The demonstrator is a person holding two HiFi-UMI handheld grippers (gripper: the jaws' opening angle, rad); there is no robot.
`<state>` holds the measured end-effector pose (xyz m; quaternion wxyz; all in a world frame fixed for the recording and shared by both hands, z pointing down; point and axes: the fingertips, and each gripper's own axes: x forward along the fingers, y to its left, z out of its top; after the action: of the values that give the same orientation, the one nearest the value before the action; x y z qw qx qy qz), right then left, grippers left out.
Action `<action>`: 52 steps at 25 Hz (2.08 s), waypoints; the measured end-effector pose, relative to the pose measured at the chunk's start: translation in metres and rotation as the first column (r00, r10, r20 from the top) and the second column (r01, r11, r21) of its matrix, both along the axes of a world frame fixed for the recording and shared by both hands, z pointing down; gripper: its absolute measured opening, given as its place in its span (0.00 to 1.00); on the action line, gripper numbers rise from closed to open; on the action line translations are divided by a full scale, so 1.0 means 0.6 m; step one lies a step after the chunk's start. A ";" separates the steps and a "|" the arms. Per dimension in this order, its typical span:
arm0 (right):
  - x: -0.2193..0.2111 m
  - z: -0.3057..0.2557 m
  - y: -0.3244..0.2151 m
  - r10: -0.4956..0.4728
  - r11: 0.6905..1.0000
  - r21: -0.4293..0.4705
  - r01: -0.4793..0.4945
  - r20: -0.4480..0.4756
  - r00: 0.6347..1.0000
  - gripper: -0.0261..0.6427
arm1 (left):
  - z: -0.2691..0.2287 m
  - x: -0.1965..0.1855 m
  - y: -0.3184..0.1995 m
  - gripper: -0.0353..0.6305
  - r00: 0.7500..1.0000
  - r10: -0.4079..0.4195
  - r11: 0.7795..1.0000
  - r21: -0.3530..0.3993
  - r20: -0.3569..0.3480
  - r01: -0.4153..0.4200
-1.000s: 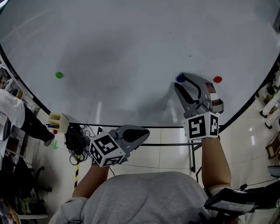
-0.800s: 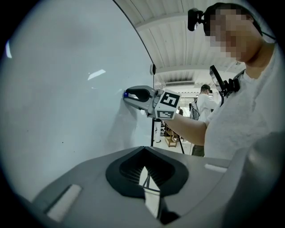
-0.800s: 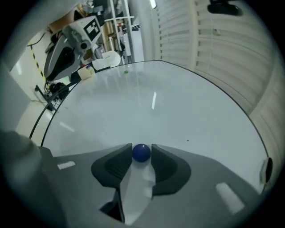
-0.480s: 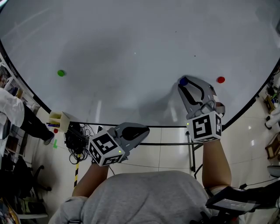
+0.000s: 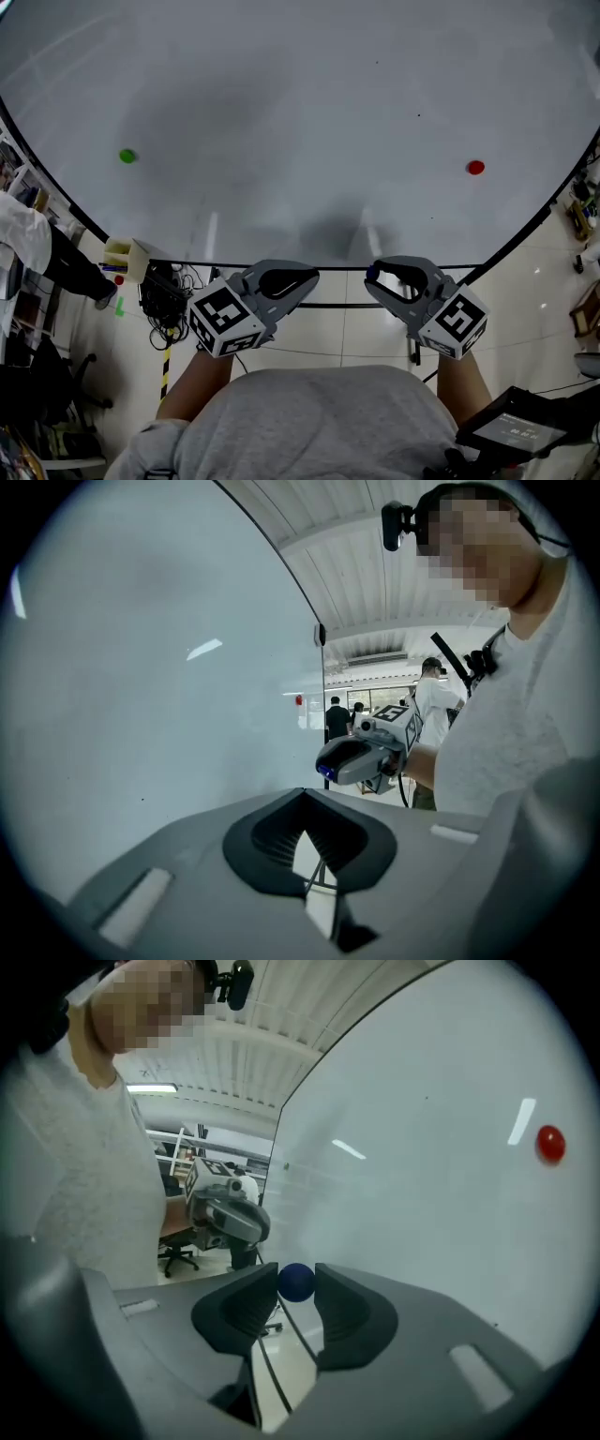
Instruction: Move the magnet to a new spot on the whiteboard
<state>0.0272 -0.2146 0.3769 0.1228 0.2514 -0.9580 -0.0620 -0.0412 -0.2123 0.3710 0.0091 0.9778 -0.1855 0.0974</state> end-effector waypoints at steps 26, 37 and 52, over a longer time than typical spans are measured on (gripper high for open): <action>-0.029 0.012 0.011 -0.038 0.998 -0.045 0.041 0.055 0.998 0.23 | -0.002 0.015 0.006 0.03 1.000 0.015 1.000 -0.024 -0.015 -0.015; -0.024 -0.198 -0.058 0.235 0.789 0.605 -0.102 -0.144 0.961 0.23 | -0.006 0.004 0.013 0.03 0.999 0.019 1.000 -0.023 -0.028 -0.019; -0.012 -0.210 -0.188 0.584 0.549 0.829 -0.107 -0.289 0.758 0.22 | -0.003 -0.014 0.011 0.02 0.999 0.001 0.999 -0.034 -0.039 -0.002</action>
<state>0.0202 -0.3275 0.2508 0.2754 0.4435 -0.6867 -0.5059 -0.0496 -0.2059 0.3695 0.0294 0.9793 -0.1829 0.0813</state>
